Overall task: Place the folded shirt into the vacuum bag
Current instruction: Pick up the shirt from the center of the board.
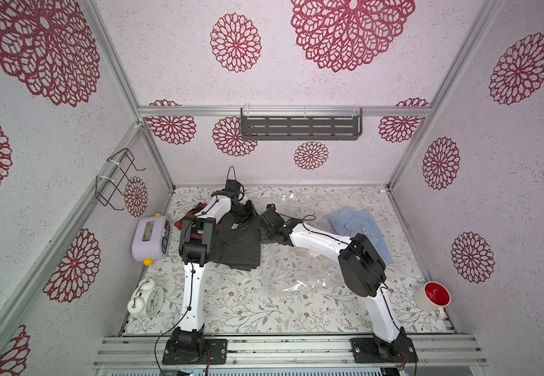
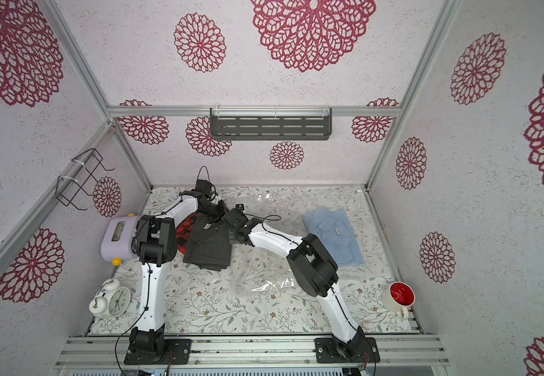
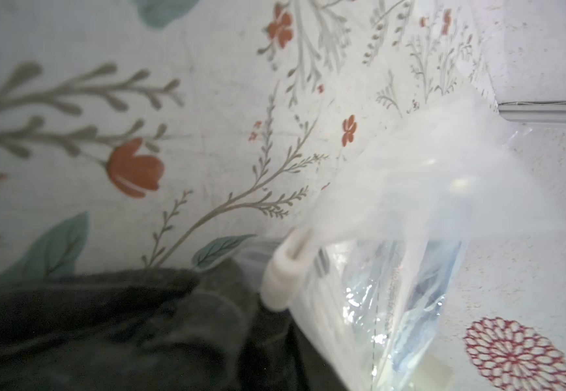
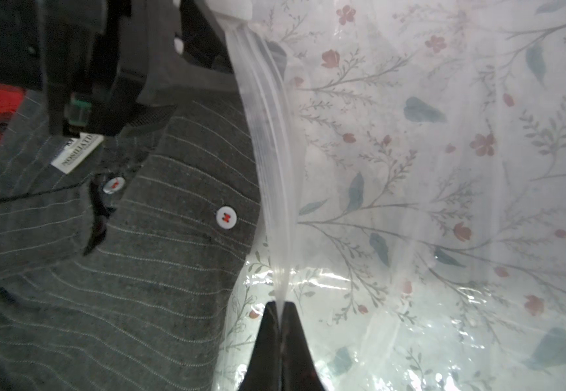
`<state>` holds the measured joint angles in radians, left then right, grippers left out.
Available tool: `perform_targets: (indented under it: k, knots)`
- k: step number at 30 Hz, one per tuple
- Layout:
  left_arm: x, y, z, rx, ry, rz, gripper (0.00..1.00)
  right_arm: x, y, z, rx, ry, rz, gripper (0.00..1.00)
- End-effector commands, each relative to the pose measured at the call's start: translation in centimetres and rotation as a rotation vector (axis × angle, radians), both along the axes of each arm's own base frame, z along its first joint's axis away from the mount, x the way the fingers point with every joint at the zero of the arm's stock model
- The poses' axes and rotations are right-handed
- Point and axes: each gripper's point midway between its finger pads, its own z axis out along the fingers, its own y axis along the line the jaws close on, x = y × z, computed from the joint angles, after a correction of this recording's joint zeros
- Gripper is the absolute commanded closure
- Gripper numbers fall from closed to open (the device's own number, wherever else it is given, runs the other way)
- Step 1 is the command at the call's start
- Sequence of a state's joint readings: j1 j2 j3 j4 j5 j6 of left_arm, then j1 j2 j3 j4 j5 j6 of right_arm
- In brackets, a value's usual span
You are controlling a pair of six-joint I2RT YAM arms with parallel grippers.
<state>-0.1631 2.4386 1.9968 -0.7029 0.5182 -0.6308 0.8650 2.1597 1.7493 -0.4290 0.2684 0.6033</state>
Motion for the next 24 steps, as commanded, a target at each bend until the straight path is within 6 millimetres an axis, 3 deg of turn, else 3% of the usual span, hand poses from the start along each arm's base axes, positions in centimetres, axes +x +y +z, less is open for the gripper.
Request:
perform_targets:
  k: [1, 6, 9, 11, 18, 24]
  knots:
    - [-0.6, 1.8, 1.5, 0.109, -0.047, 0.026, 0.42, 0.0, 0.2, 1.7, 0.002, -0.016, -0.012, 1.00]
    - [-2.7, 4.4, 6.7, 0.222, -0.127, 0.054, 0.16, 0.4, -0.1, 1.9, 0.003, -0.021, -0.022, 1.00]
    - [-4.9, 5.7, 8.2, 0.259, -0.151, 0.083, 0.00, 0.8, -0.4, 2.1, 0.004, -0.025, -0.029, 1.00]
    - [-6.5, 6.1, 9.7, 0.256, -0.180, 0.109, 0.03, 0.9, -0.6, 2.2, 0.004, -0.026, -0.031, 1.00]
    - [-12.4, 8.2, 11.3, 0.293, -0.198, 0.191, 0.03, 1.0, -0.8, 2.2, 0.012, -0.023, -0.027, 1.00]
    - [-19.5, 8.4, 10.4, 0.305, -0.149, 0.217, 0.03, 0.9, -0.8, 2.1, 0.019, -0.020, -0.022, 1.00]
